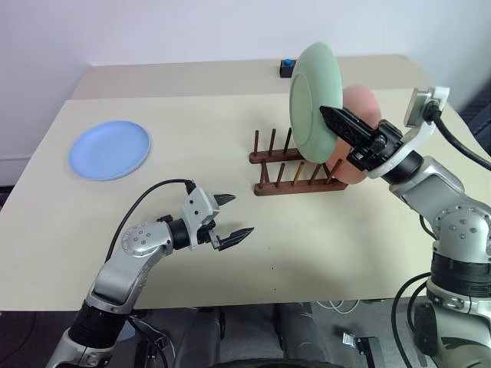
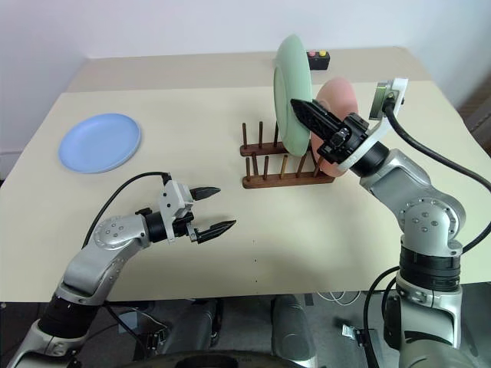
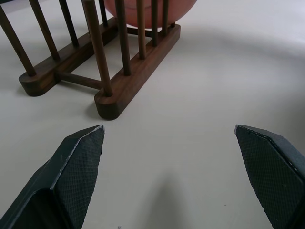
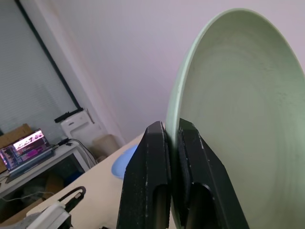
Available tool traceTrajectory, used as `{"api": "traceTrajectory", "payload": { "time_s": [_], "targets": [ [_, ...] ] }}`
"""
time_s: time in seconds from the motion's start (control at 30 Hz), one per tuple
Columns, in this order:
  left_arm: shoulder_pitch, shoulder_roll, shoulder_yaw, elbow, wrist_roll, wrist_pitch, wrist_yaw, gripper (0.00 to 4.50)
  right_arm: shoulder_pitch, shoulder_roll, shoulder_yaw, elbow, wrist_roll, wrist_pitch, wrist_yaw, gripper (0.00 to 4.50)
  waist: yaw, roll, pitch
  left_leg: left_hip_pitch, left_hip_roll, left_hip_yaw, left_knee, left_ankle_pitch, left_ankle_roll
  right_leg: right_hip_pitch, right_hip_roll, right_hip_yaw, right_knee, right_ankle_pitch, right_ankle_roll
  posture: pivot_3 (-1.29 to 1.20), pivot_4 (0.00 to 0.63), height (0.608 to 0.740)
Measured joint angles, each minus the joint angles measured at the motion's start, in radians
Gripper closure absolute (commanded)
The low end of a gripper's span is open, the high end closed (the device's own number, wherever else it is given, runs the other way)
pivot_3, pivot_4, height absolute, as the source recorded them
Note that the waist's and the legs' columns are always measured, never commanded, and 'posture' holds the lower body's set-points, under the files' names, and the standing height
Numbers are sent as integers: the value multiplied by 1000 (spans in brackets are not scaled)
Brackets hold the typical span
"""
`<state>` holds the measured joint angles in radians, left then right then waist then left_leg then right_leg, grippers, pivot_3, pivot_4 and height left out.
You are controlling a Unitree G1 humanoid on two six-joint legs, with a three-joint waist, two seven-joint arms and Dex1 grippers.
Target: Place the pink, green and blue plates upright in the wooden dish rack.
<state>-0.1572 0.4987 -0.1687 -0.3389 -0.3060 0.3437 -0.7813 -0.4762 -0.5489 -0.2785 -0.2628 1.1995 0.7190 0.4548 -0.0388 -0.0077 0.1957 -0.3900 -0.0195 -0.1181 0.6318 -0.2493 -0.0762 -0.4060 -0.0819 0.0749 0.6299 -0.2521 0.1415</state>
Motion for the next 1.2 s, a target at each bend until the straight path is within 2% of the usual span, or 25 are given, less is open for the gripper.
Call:
{"api": "traceTrajectory", "payload": {
  "time_s": [0.1, 0.2, 0.27, 0.4, 0.43, 0.73, 1.0, 1.2],
  "targets": [
    [-1, 0, 0, 0, 0, 0, 0, 0, 0, 6, 0, 10, -2, 6, -14, 4467, 0, 0, 0, 0, 0, 0, 0, 0, 0, 0, 0, 0, 0, 0, 0, 0, 150, 740],
    [-3, 0, 0, 0, 0, 0, 0, 0, 1, 14, -2, 18, -3, 11, -25, 3498, 0, 0, 0, 0, 0, 0, 0, 0, 0, 0, 0, 0, 0, 0, 0, 0, 150, 740],
    [-3, 0, 0, 0, 0, 0, 0, 0, 1, 18, -4, 23, -5, 12, -28, 2584, -1, 0, 0, 0, 0, 0, 0, 0, 0, 0, 0, 0, 0, 0, 0, 0, 150, 740],
    [-3, 0, 0, 0, 0, 0, 0, 0, 1, 19, -4, 23, -11, 12, -30, 448, -1, 0, 0, 0, 0, 0, 0, 0, 0, 0, 0, 0, 0, 0, 0, 0, 150, 740],
    [-3, 0, 0, 0, 0, 0, 0, 0, 0, 19, -4, 23, -19, 12, -30, 80, -1, 0, 0, 0, 0, 0, 0, 0, 0, 0, 0, 0, 0, 0, 0, 0, 150, 740],
    [-5, 0, 0, 0, 0, 0, 1, 0, -2, 11, 2, 19, -133, -11, -25, 80, -1, 0, 0, 0, 0, 0, 0, 0, 0, 0, 0, 0, 0, 0, 0, 0, 150, 740],
    [-8, 0, 0, 0, 0, 0, 0, 0, -6, -93, 44, -64, -308, -59, 39, 80, 0, 0, 0, 0, 0, 0, 0, 0, 0, 0, 0, 0, 0, 0, 0, 0, 150, 740],
    [-9, 0, 0, 0, 1, 0, 5, 0, -44, -158, 68, -83, -476, -175, 110, 80, 0, 0, 0, 0, 0, 0, 0, 0, 0, -1, 0, 0, -1, 0, 0, 0, 150, 740]
  ]
}}
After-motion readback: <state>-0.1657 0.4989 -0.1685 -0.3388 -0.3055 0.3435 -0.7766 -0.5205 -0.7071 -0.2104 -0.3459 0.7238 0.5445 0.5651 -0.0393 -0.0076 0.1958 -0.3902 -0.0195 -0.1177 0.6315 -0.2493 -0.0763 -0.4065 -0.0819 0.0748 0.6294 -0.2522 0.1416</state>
